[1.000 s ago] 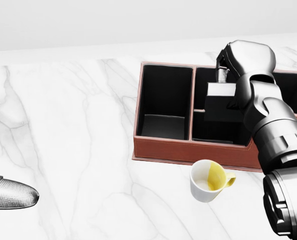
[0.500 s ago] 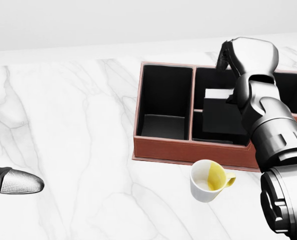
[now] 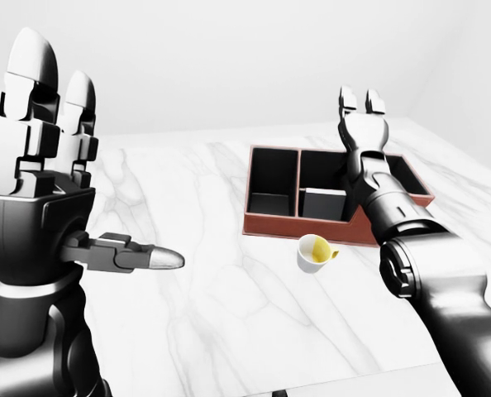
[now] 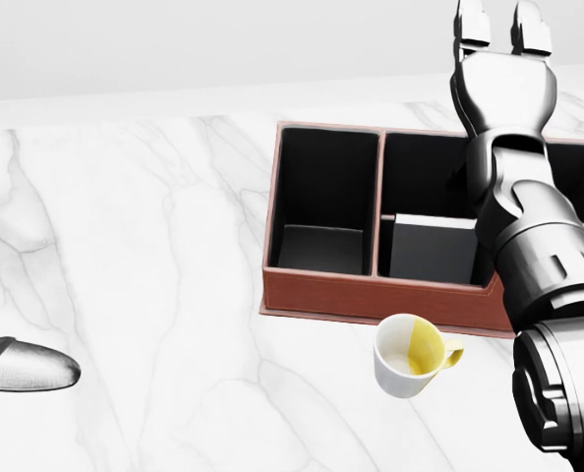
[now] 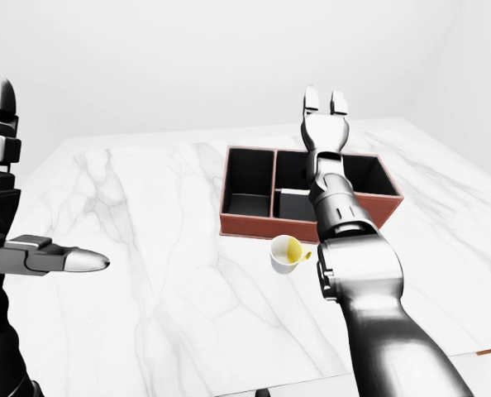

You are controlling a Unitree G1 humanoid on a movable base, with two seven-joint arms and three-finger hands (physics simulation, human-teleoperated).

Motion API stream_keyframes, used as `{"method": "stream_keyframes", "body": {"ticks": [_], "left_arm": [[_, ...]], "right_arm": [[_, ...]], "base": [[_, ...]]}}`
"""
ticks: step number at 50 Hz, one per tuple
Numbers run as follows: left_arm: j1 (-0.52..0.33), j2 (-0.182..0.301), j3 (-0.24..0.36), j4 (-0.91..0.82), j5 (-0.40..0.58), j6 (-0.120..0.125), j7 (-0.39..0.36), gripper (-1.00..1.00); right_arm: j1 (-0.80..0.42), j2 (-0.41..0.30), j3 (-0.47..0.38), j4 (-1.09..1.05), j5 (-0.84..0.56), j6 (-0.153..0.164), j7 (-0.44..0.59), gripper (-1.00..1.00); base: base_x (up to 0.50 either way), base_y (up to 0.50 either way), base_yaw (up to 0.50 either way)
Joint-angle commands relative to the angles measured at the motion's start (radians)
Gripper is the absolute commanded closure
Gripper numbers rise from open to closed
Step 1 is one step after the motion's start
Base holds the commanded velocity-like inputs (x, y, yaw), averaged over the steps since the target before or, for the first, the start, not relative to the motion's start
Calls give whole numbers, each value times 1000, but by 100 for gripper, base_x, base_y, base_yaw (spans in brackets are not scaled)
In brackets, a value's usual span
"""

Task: Pick up the book and place it in the caddy.

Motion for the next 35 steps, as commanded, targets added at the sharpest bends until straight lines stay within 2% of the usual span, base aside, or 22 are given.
{"method": "stream_keyframes", "body": {"ticks": [1,3,9,11,17,21,22,25,27,29,35], "left_arm": [[-4,1,2,-4,-6,0,2,-100],[-10,1,-4,2,-4,0,7,-100],[-31,4,-18,4,-3,0,19,-100],[-39,3,-31,11,2,0,27,-100],[-45,-2,-45,-14,3,0,37,-100],[-51,-5,-51,-31,3,0,44,-100],[-55,-8,-57,-36,5,0,50,-100],[-59,-14,-66,-50,6,0,60,-100],[-61,-18,-74,-52,9,0,65,-100],[-65,-22,-83,-75,10,0,73,-100],[-80,-28,-85,-111,0,0,91,-100]], "right_arm": [[-11,-1,1,-6,10,-23,10,-100],[-18,-4,-3,-13,26,-45,25,-100],[-27,-13,2,-35,77,-88,64,-100],[-26,-20,0,-54,107,-118,86,-100],[-5,-36,-2,-121,191,-121,164,-100],[62,-46,-24,-280,290,-121,286,-100],[121,-45,-46,-418,341,-116,373,-100],[253,-36,-64,-733,401,-9,511,-100],[318,-28,-76,-889,432,50,580,-100],[420,-10,-100,-1138,476,53,690,-100],[577,17,-129,-1521,558,53,831,-100]], "base": [[0,0,0],[0,0,0],[0,0,0],[0,0,0],[0,0,0],[0,0,0],[0,0,0],[0,0,0],[0,0,0],[0,0,0],[0,0,0]]}}
